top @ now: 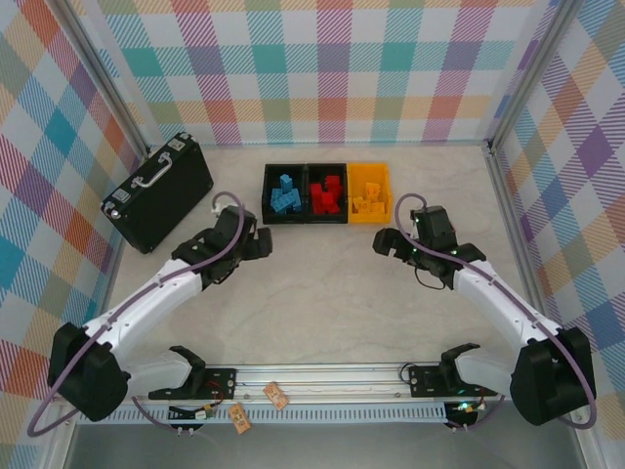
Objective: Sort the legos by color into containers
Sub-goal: Reset both arms
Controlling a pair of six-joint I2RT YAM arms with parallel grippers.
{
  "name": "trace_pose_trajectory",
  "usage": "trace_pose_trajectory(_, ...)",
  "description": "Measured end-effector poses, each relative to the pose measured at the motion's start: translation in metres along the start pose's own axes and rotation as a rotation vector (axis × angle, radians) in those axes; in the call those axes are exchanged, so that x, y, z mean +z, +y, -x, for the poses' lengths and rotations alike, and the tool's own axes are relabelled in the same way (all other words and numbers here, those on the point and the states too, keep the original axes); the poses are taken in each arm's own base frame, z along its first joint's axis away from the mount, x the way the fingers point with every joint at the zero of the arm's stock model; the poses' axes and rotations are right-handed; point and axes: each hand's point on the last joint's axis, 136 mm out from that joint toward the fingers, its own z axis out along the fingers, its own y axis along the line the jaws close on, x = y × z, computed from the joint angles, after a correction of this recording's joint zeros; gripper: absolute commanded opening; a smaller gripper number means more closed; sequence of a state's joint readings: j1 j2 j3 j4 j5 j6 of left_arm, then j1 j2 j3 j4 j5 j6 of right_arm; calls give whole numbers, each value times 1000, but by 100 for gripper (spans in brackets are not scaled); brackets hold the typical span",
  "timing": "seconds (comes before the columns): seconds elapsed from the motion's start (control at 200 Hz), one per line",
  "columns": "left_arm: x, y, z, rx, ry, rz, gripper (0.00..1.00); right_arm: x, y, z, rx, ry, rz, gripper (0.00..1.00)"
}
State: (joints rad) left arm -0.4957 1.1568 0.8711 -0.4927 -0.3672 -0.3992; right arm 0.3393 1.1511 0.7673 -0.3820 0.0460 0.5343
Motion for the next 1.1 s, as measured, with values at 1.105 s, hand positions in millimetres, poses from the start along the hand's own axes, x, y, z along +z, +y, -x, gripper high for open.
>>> trace_pose_trajectory(1.105,124,103,4,36,-380,158,100,62,-125,76,-281,-525,-233,99)
